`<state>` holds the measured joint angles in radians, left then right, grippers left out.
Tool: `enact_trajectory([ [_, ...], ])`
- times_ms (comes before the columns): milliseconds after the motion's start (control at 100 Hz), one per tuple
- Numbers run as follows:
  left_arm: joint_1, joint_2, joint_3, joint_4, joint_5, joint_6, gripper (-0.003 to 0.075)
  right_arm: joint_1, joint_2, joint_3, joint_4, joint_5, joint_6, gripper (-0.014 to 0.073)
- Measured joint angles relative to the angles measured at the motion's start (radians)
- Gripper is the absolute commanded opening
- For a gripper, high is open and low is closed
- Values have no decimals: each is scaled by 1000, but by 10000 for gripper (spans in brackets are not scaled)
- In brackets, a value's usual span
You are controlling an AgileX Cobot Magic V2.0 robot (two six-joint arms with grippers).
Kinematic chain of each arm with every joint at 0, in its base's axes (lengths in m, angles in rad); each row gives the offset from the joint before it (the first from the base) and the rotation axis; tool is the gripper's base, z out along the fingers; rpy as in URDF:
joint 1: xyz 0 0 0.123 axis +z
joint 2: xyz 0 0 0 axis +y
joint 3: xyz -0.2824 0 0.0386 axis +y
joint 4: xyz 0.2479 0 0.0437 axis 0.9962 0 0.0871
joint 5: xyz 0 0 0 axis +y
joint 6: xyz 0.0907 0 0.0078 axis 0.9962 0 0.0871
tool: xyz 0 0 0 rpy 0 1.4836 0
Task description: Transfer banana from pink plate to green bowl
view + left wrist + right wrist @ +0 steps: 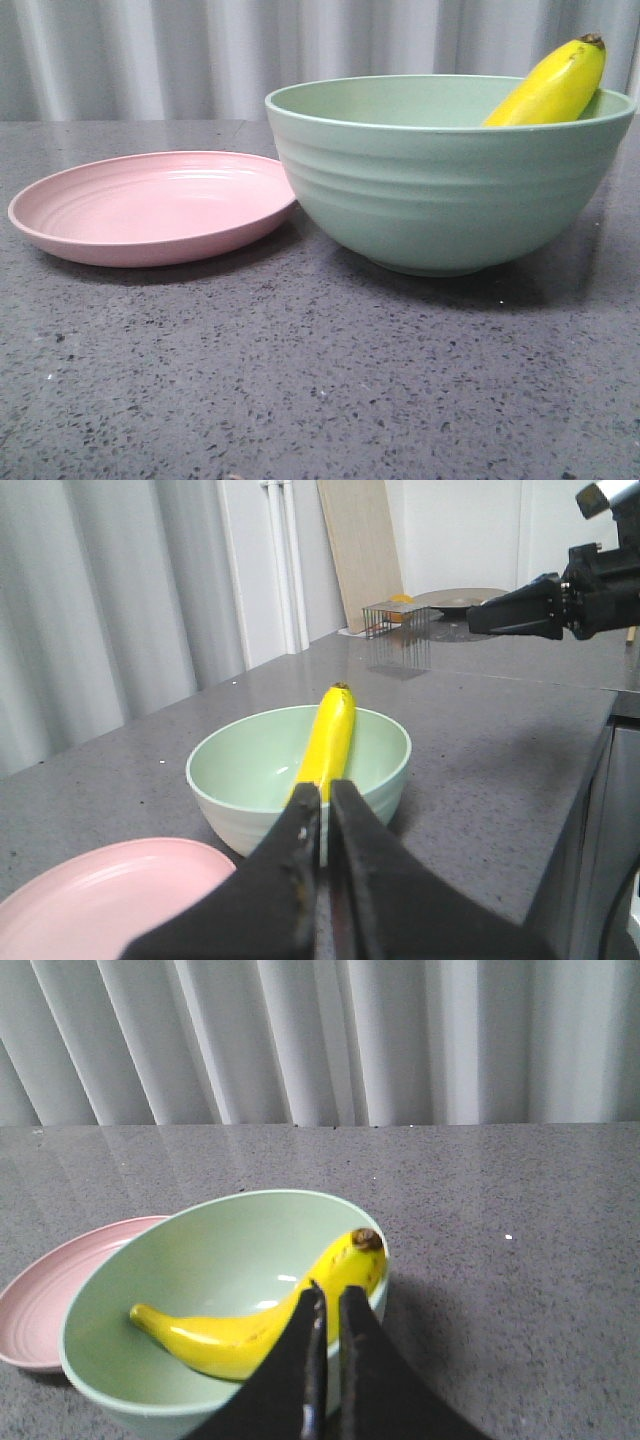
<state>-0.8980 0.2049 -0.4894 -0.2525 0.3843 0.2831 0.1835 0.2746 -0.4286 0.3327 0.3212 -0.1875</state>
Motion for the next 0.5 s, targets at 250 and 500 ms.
enact_trajectory([
  [250,0,-86,99,-10,0,0,-20,0,-100,95,-2,42,-1,-68],
  [500,0,-86,146,-11,-2,-2,-20,0,-106,101,-4,77,-1,-67],
])
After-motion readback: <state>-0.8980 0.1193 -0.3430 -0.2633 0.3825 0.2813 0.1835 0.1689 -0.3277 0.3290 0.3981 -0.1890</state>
